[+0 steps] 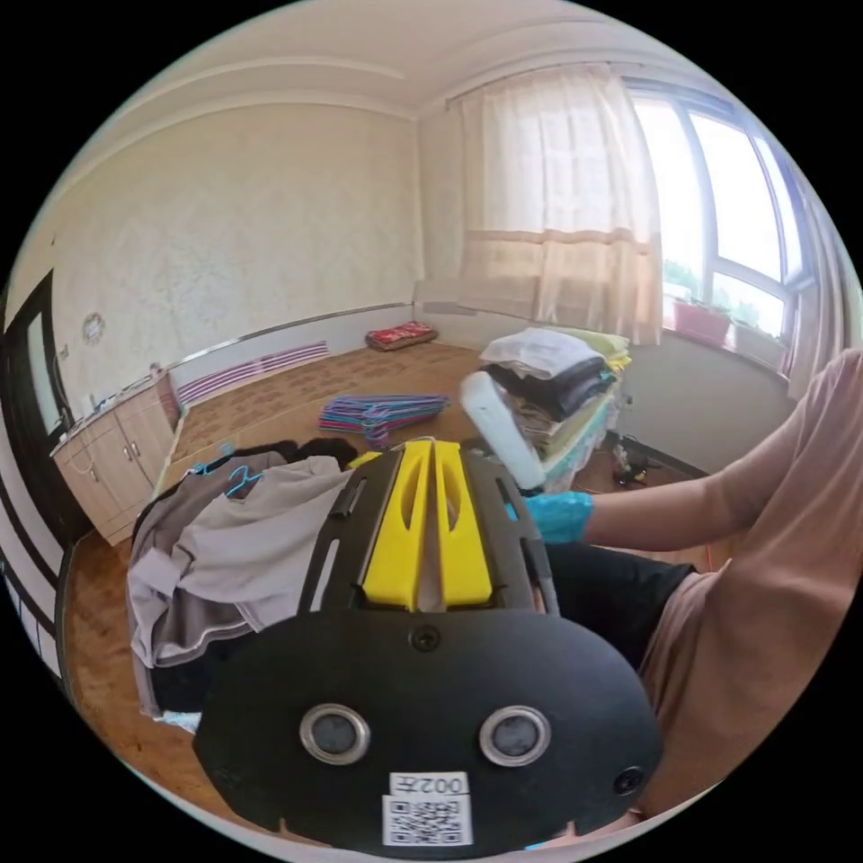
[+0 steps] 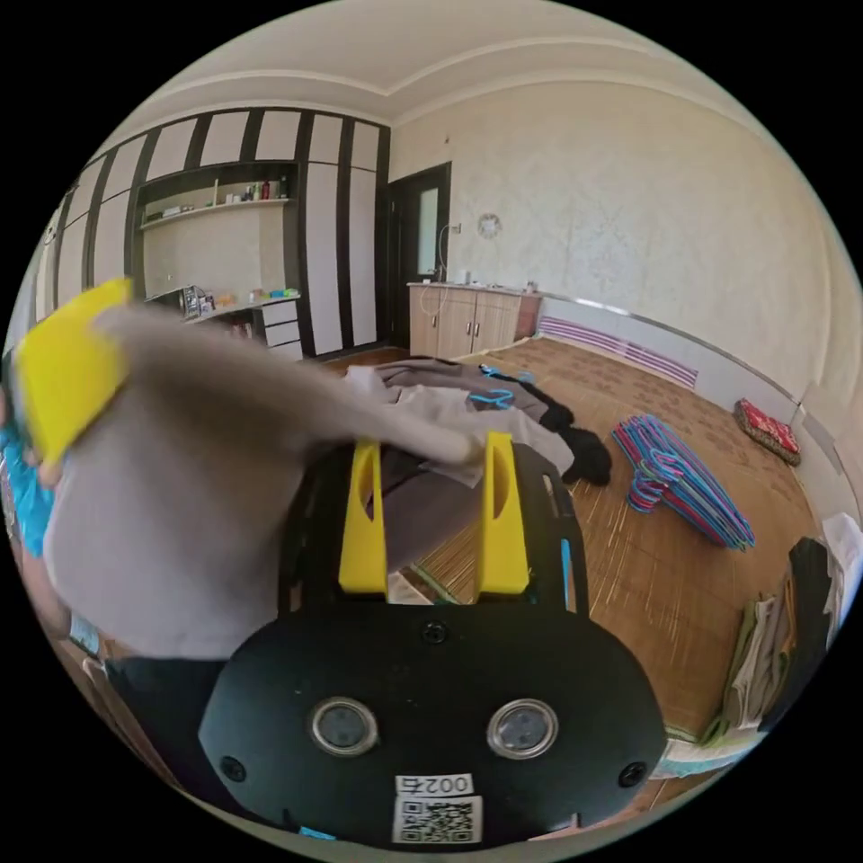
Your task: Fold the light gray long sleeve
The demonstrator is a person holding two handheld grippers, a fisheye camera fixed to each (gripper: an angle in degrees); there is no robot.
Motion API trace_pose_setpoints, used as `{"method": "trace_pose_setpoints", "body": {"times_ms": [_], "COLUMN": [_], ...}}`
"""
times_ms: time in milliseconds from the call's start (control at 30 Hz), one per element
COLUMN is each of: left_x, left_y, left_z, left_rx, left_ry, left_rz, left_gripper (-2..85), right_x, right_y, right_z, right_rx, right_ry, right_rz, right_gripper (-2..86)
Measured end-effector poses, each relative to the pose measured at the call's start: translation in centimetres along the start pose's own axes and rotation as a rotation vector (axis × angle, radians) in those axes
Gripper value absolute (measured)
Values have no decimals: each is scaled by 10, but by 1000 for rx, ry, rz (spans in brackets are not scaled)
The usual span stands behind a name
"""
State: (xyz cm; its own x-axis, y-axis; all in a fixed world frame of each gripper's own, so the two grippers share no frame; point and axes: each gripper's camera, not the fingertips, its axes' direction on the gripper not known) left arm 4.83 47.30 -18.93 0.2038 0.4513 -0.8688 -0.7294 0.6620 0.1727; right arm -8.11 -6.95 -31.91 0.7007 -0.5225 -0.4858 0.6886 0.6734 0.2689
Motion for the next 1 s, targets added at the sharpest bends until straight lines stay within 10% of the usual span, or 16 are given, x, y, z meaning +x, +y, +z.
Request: {"method": "trace_pose_setpoints", "body": {"times_ms": [300, 1000], "left_x": [74, 170], "left_y": [-9, -59], "left_z": [-33, -79], "left_rx": [-39, -57], "left_ry": [26, -19], "left_rz": [51, 83], "left_gripper": [-10, -10], "right_x": [6, 30], "right_y": [3, 71], "right_z": [-93, -278], "right_rx": [116, 137], "right_ry": [-77, 5], "right_rz": [61, 49], "right_gripper": [0, -8]}}
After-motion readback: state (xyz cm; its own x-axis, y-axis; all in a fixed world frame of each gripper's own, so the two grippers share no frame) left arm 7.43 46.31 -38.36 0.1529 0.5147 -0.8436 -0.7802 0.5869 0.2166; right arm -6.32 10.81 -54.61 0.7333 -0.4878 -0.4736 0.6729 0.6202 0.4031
